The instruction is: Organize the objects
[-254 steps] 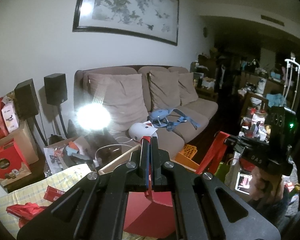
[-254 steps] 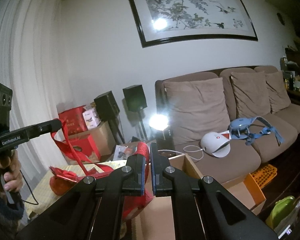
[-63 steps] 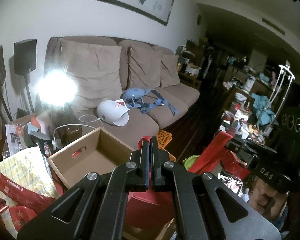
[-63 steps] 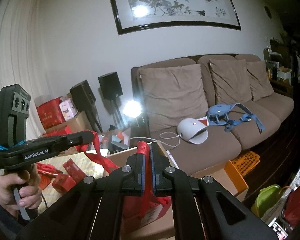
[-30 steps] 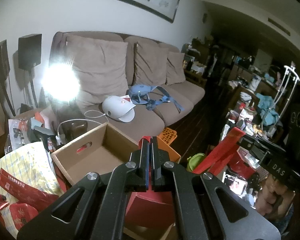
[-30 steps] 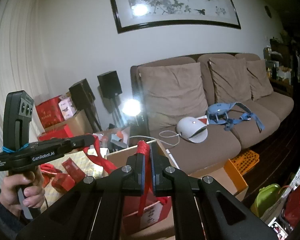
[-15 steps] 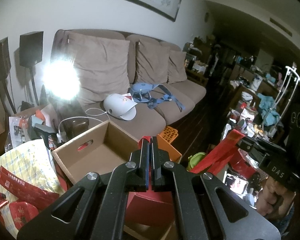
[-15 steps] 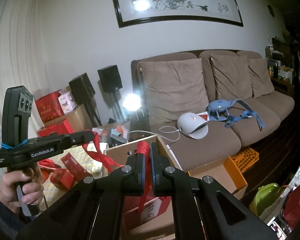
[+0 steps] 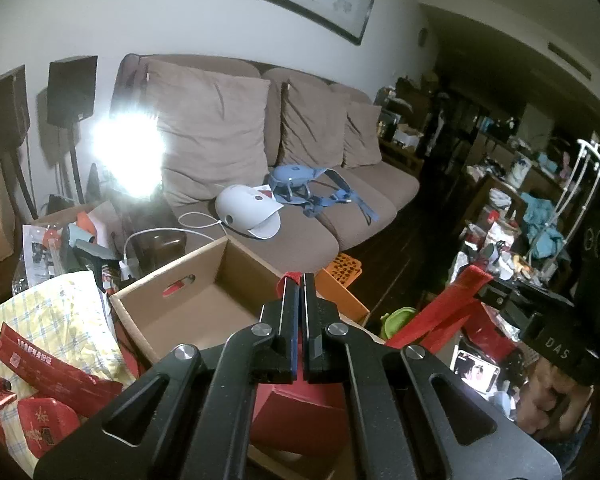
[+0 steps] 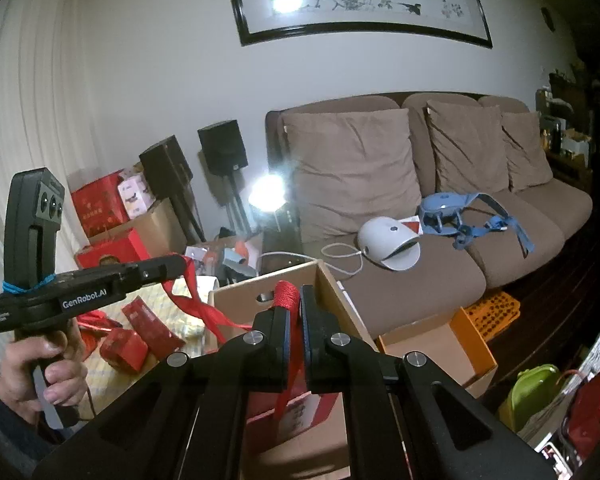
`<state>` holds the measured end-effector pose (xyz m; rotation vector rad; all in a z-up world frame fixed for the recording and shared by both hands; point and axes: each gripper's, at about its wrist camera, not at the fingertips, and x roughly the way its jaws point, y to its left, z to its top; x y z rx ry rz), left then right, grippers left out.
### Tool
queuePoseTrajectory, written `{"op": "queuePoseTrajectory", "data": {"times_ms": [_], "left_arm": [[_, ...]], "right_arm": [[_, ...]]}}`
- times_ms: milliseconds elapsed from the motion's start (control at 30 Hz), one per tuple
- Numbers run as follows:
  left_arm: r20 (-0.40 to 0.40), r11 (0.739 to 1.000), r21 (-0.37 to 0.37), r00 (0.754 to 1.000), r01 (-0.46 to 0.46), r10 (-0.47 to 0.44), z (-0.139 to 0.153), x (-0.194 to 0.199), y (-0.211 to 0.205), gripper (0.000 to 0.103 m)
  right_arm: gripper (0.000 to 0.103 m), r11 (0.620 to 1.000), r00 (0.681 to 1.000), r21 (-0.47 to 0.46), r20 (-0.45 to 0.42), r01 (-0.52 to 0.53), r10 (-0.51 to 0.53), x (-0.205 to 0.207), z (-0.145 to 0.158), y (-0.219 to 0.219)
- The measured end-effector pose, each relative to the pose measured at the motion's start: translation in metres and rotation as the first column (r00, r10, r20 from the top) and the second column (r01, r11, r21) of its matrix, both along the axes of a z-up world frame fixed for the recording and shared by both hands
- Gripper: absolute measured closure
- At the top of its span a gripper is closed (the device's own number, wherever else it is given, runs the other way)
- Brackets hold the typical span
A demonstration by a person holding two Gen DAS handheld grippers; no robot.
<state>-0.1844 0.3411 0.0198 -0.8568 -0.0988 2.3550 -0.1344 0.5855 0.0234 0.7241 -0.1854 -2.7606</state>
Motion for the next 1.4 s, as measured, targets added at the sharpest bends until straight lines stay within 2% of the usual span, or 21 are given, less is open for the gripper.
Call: {"op": "queuePoseTrajectory", "data": {"times_ms": [1400], "left_arm": [[0.044,1.000,-0.010,0.999,-0.024,0.025,-0.020,-0.006,0.000,0.102]], "right_arm": [[0.099,1.000,0.992,0.000,0.123,-0.012,0.012,-0.019,-0.023,-0.003]]}}
